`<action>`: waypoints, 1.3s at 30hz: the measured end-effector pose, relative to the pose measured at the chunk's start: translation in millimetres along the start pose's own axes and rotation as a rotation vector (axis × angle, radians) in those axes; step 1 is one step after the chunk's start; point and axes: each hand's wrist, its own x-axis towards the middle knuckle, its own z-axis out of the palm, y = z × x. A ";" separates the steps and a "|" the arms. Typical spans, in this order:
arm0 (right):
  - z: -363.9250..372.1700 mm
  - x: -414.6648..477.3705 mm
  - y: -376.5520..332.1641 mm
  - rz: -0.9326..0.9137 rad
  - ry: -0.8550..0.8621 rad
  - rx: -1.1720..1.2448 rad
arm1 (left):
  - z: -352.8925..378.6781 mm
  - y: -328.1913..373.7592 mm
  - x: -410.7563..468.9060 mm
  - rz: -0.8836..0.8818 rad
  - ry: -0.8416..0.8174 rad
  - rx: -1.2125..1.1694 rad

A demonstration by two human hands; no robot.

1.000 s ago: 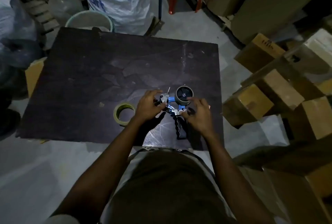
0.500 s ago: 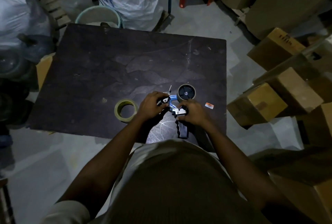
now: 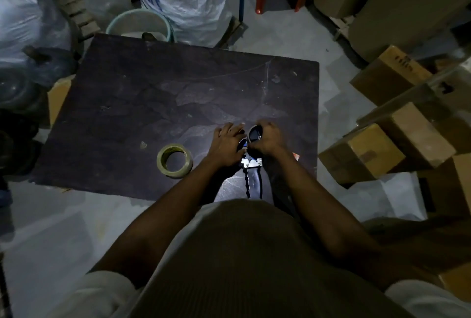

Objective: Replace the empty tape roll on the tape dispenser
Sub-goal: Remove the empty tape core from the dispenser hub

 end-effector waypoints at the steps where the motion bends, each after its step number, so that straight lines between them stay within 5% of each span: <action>1: 2.1 1.2 2.8 -0.004 0.020 -0.002 | 2.5 0.5 2.2 -0.009 -0.013 0.006; 4: 0.5 -1.1 14.2 -0.012 0.042 0.092 | 1.1 4.4 7.0 -0.044 0.081 -0.157; 7: -4.0 -13.8 20.9 0.095 -0.068 0.584 | -1.7 0.4 14.1 -0.173 0.251 -0.444; 10: -2.6 -7.4 30.9 0.244 -0.060 0.822 | -7.2 -6.6 28.6 -0.252 0.216 -0.588; 17: 7.2 -8.3 40.7 0.487 -0.086 1.041 | -28.3 3.3 76.0 -0.223 -0.345 -0.291; 21: 6.6 -8.4 38.0 0.477 -0.020 1.136 | -36.2 10.2 87.3 -0.222 -0.455 -0.372; 27: -2.6 -13.9 50.6 0.329 -0.127 1.310 | -56.1 -8.7 73.9 -0.253 -0.468 -0.725; 39: -1.2 -12.6 37.2 0.220 -0.196 1.208 | -52.4 -29.9 45.1 -0.292 -0.307 -0.927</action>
